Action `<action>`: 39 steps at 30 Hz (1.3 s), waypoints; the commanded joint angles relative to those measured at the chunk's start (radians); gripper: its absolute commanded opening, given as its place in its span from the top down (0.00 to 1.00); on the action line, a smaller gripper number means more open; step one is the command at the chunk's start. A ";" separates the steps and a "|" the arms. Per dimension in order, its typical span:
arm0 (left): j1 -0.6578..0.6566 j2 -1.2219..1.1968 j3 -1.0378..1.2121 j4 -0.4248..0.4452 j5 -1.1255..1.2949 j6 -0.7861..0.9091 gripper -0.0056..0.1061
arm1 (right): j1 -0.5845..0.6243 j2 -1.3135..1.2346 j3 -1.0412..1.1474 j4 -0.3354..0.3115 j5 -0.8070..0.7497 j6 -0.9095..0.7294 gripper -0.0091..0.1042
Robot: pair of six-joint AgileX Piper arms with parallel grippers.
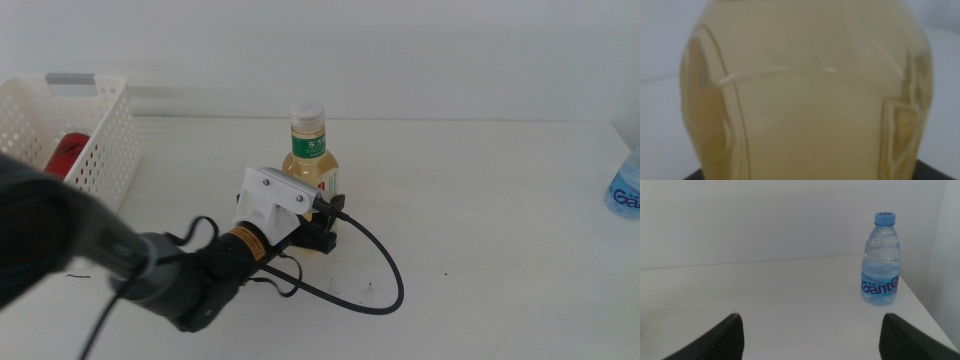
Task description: Use arms to grab the bottles and put them into the dustbin to the left of the table.
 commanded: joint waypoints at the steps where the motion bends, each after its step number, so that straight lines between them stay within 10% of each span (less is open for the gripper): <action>1: 0.004 -0.118 0.036 0.041 0.033 -0.028 0.97 | 0.002 -0.004 0.004 -0.011 -0.012 -0.007 0.10; 12: 0.004 -0.609 0.040 -0.009 0.573 -0.038 0.97 | 0.002 -0.004 0.004 -0.011 -0.012 -0.007 0.10; 18: 0.095 -0.766 -0.218 -0.064 1.258 0.024 0.97 | 0.002 -0.004 0.004 -0.011 -0.012 -0.007 0.10; 23: 0.312 -0.747 -0.558 -0.251 1.743 0.381 0.97 | 0.002 -0.004 0.004 -0.011 -0.012 -0.007 0.10; 39: 0.739 -0.381 -0.956 -0.347 2.193 0.567 0.97 | 0.002 -0.004 0.004 -0.011 -0.012 -0.007 0.10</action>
